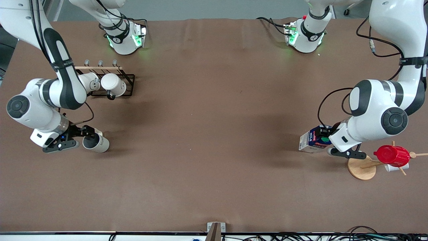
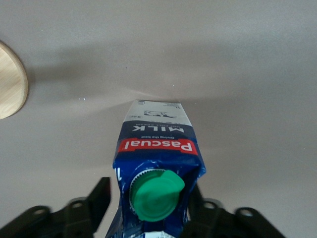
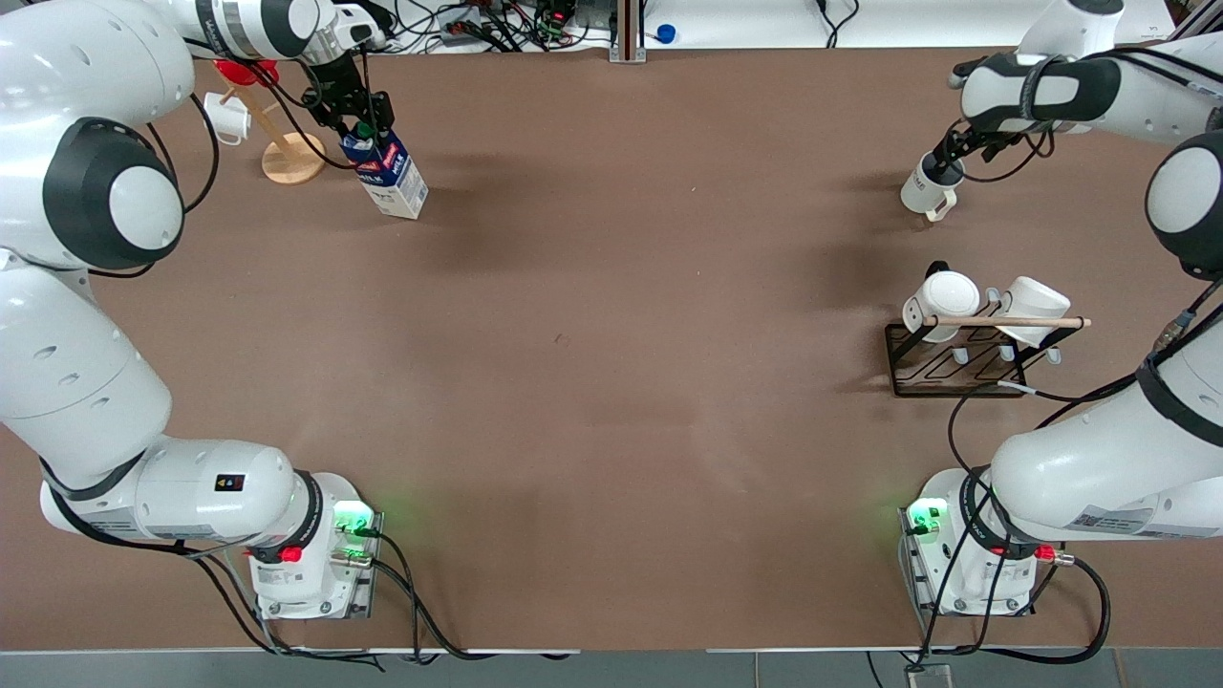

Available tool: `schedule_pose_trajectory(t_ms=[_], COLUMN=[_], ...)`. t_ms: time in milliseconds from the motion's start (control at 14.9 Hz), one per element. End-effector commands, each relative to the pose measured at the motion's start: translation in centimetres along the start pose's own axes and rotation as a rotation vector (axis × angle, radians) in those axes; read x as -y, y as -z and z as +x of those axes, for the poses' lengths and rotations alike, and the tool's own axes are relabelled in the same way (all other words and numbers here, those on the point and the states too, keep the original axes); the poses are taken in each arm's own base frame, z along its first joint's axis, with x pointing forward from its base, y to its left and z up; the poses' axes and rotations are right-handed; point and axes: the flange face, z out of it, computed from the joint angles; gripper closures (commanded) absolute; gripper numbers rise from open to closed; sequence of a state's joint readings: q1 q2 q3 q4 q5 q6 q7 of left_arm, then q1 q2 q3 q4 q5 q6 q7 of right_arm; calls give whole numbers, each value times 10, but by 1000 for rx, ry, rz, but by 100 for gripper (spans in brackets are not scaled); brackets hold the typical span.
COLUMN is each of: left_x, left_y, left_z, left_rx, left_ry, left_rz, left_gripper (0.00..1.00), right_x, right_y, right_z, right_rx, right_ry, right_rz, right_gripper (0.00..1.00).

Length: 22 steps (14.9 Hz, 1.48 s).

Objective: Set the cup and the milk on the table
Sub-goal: 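Grasp the grey mug with the right gripper while the left gripper grasps the carton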

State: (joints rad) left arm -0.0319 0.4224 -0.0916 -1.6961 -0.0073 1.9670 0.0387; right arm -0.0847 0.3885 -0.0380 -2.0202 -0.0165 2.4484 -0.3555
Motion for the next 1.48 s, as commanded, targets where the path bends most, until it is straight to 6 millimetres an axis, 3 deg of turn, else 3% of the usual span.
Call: schedule_pose_trajectory(t_ms=[0, 134, 336, 403, 604, 806, 940, 1007, 1410], left_x=[0, -4, -9, -10, -9, 1, -2, -3, 2], left_y=[7, 11, 27, 33, 55, 81, 94, 103, 143], left_z=[2, 7, 13, 13, 9, -2, -4, -6, -16], left_rx=[-19, -31, -62, -70, -94, -95, -102, -102, -70], left_ry=[18, 15, 34, 42, 74, 88, 96, 102, 115], left_rz=[-22, -22, -18, -17, -8, -3, -7, -8, -8], left_gripper=[57, 62, 62, 62, 62, 62, 62, 62, 62], right_x=[-2, 0, 1, 2, 3, 20, 57, 87, 299], right_y=[-11, -19, -22, -22, -21, -4, 27, 43, 105], right_z=[-3, -2, -3, -3, -2, 8, 21, 30, 74], right_rx=[-12, -13, -7, -8, -2, 63, 107, 119, 95], right_ry=[11, 12, -2, -17, -64, -132, -205, -257, -536], right_rz=[6, 7, 13, 22, 58, 86, 98, 96, 136], right_gripper=[7, 29, 95, 100, 100, 100, 100, 100, 100])
